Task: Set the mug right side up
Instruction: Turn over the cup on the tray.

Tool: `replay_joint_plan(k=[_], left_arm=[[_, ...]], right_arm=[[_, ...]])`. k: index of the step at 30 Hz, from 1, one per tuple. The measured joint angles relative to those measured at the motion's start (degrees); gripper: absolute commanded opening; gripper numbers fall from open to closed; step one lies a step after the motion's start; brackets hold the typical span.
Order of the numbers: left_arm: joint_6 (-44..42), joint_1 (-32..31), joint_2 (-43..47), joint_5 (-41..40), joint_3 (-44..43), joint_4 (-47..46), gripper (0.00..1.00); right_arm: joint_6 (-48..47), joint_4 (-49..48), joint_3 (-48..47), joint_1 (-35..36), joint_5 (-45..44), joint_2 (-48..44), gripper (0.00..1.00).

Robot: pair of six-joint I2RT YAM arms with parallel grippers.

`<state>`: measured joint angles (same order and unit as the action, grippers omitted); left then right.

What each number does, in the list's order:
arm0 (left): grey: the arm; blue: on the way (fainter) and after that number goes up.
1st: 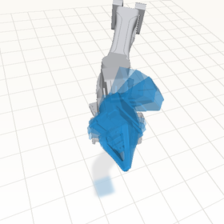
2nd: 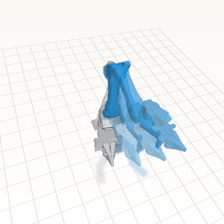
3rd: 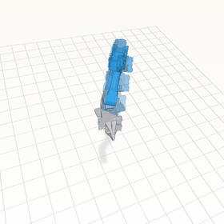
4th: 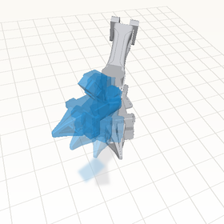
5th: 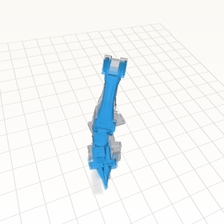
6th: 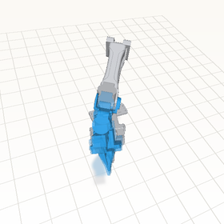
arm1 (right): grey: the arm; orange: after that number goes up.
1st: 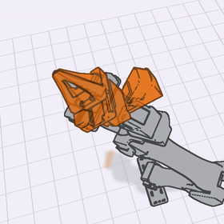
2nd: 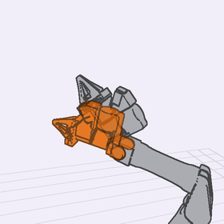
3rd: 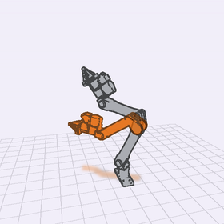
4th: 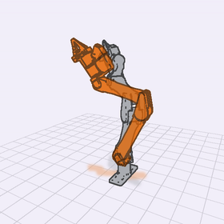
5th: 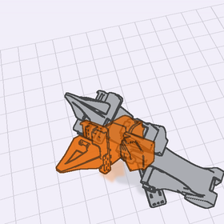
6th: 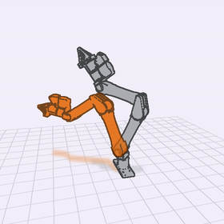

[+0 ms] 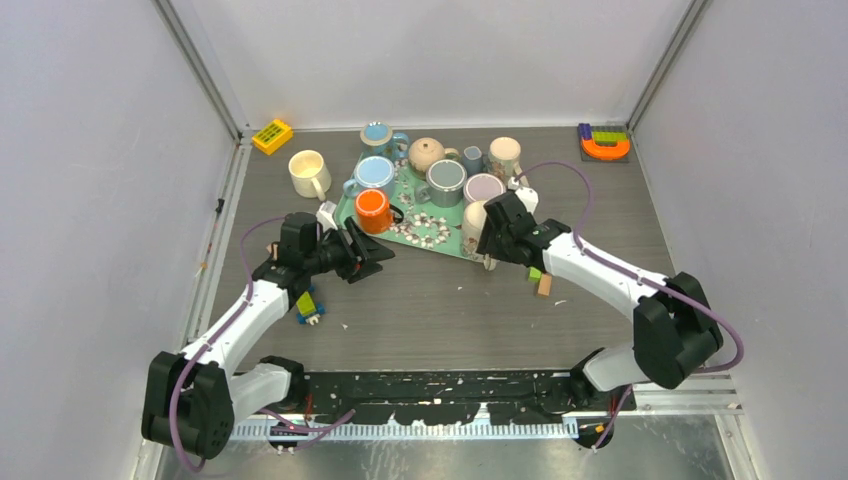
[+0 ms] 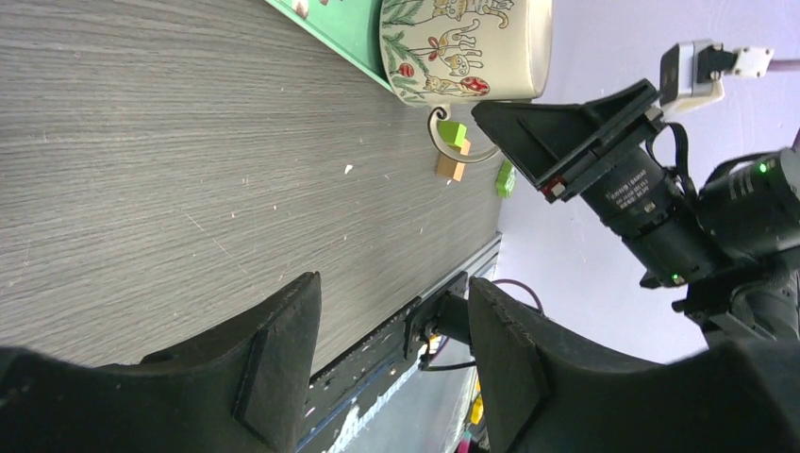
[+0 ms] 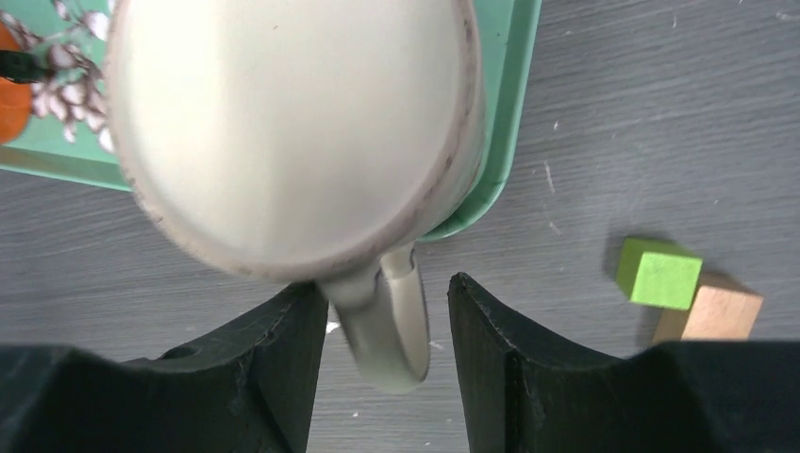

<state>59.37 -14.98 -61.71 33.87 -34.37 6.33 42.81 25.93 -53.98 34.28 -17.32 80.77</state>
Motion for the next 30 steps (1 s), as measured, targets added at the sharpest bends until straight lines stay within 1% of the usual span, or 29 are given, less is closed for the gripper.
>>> replay_joint_plan(k=[4,11,19,25,30], left_arm=[[-0.20,0.00,0.00,0.26,0.00,0.13,0.60],[-0.50,0.00,-0.02,0.28,0.00,0.22,0.60],[-0.55,0.00,-0.20,0.28,0.00,0.22,0.60],[-0.92,0.00,-0.20,0.28,0.00,0.20,0.60],[-0.90,0.00,-0.20,0.28,0.00,0.17,0.60]], right_arm=[[-4.59,0.90,-1.20,-2.19,3.26,2.54,0.55],[-9.81,3.19,-3.45,-2.56,5.81,5.73,0.54],[-12.37,5.92,-4.20,-2.58,5.57,5.99,0.50],[-13.51,8.26,-7.52,-2.19,4.39,5.99,0.48],[-14.25,9.33,-9.35,-2.12,3.80,6.01,0.42]])
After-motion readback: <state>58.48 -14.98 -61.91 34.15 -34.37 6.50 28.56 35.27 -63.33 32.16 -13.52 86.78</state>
